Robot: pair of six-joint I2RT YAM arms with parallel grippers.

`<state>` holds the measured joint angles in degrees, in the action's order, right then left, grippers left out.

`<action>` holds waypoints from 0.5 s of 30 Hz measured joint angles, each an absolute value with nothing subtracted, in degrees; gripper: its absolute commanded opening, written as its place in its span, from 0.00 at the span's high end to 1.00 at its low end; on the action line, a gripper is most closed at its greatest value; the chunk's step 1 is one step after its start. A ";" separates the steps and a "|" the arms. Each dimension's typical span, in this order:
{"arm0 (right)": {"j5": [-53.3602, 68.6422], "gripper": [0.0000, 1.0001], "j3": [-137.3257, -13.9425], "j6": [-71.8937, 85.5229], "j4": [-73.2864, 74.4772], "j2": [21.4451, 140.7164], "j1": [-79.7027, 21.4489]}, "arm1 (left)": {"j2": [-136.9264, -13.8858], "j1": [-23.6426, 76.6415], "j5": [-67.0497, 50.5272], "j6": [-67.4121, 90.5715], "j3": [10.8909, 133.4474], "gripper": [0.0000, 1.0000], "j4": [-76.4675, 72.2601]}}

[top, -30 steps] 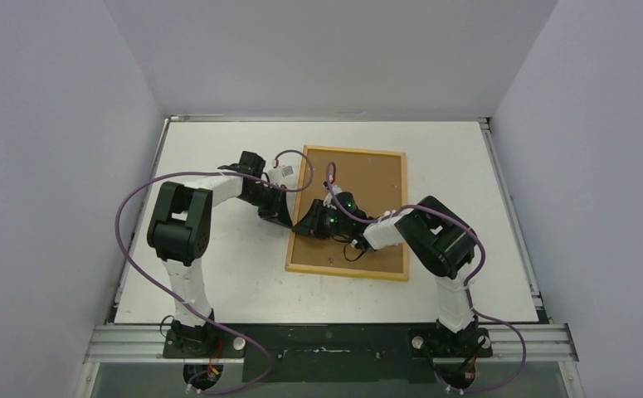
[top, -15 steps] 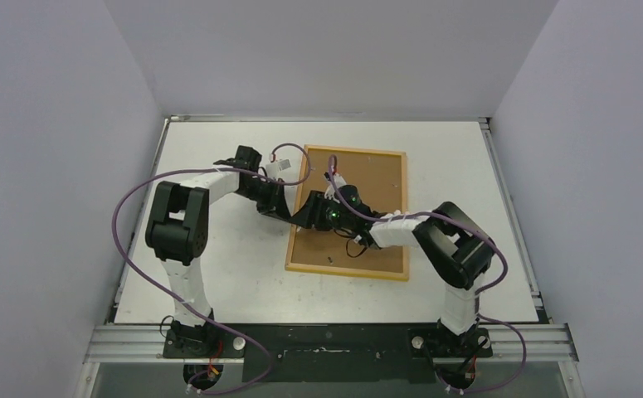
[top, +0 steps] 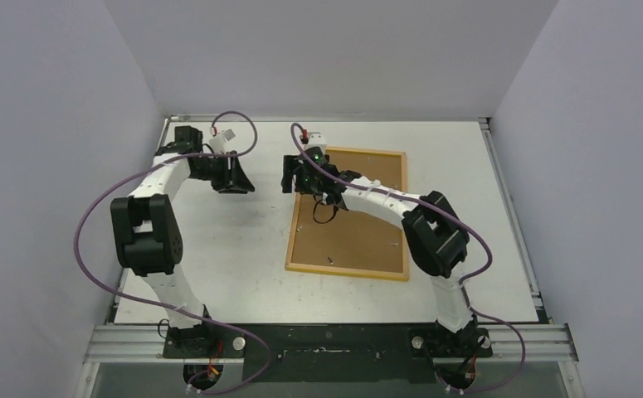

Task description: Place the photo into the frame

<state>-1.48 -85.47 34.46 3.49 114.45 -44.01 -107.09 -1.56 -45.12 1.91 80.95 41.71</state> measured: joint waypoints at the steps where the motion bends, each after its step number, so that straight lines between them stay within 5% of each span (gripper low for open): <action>1: -3.01 0.27 -87.50 33.63 5.13 116.14 -44.31 | -106.50 -2.68 -45.06 1.63 81.08 0.64 42.11; 9: -8.38 0.30 -96.44 30.22 14.37 125.38 -45.89 | -102.37 -7.55 -44.10 -0.97 80.88 0.64 45.36; 15: -4.99 0.21 -79.05 33.87 11.38 115.02 -46.96 | -101.97 -4.75 -44.16 -0.43 76.95 0.64 43.72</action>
<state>-4.99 -79.05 33.87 11.38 115.02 -46.96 -101.97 -4.75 -44.16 -0.43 76.95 43.72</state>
